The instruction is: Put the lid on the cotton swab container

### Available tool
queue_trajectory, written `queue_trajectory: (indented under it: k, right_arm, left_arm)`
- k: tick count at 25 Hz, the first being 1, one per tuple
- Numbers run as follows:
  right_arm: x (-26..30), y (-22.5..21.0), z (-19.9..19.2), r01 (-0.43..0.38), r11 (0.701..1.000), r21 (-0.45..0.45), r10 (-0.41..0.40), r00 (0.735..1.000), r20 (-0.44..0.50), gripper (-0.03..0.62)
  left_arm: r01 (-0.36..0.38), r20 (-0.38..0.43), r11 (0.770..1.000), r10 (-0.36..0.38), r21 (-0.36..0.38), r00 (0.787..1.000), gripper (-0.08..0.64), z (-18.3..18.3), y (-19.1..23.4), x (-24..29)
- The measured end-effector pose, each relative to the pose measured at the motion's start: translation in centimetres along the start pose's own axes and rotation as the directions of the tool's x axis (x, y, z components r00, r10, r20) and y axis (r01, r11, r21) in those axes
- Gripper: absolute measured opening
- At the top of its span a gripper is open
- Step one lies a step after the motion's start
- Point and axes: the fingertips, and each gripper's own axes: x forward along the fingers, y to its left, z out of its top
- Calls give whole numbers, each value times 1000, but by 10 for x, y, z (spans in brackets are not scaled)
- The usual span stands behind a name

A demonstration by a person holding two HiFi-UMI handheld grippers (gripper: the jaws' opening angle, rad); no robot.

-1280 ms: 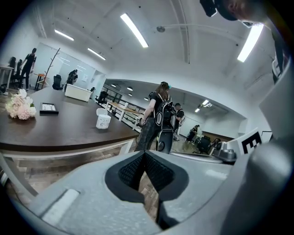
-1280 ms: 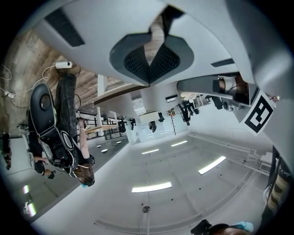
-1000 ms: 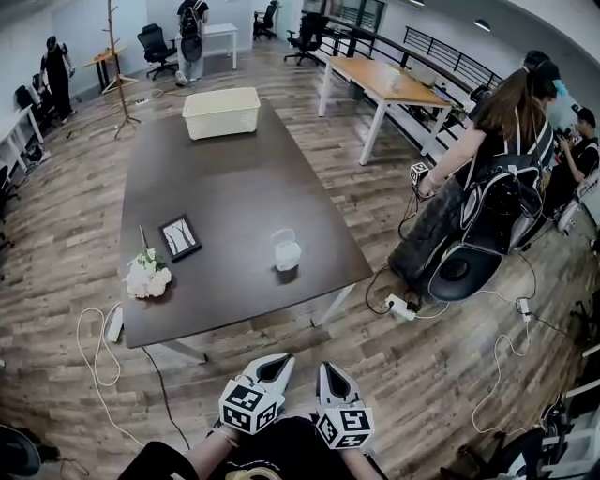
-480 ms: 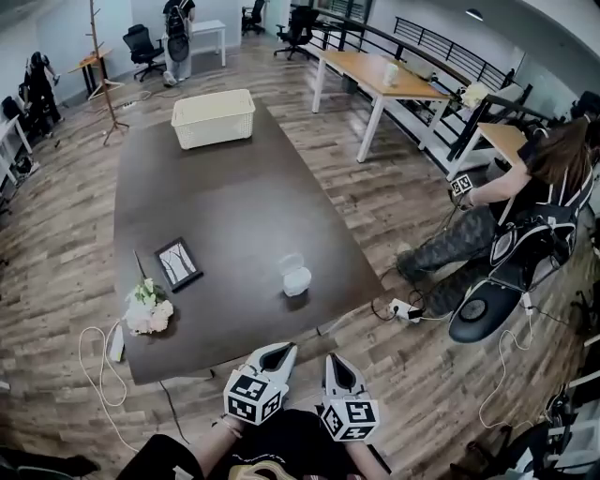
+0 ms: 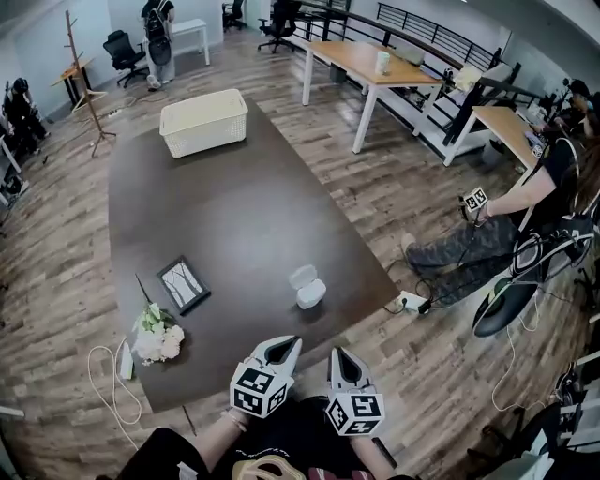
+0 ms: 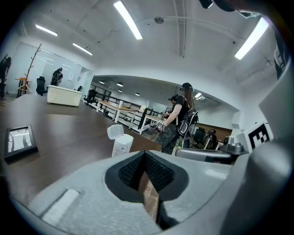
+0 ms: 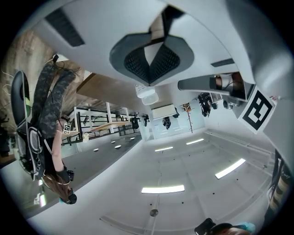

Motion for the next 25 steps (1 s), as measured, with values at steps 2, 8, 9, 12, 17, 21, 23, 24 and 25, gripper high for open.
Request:
queue_trajectory:
  k: [2,8,9,12,17,21,23,24,25]
  right_arm:
    - [8,2,6,6,1000,12,-6,1000,14,8]
    - [24,-2,13,15,1000,20,-15,1000,18,8]
    - [26,-4,15,15,1000,23,-16,1000,19,8]
    - [36,-10,20,6,1000,29,-6,1000,14,8]
    - [57,-23,30,-38,999,19,38,999,-7,8]
    - [77,-38,42,-82,997,-1,82,996,-25,9]
    - [86,-45,46,-104,995,-3,104,994,-34,8]
    - [90,-48,48,-115,993,-6,115,993,-38,8]
    - [95,-51,49,-127,992,-11,126,991,-43,8]
  left_arm:
    - [-3,-12,1000,4,10,1000,3,1,8,2]
    - [-61,-24,998,62,25,998,3,6,31,7]
    - [-62,-27,998,62,23,998,3,6,33,9]
    - [-67,-36,998,68,17,997,3,8,37,18]
    - [-89,-46,996,88,-18,995,3,12,45,33]
    - [-135,-50,990,133,-40,990,3,18,58,49]
    - [-158,-47,987,156,-42,987,3,20,66,55]
    - [-167,-44,985,166,-36,985,3,21,70,58]
    - [-176,-40,984,175,-30,984,3,23,75,60]
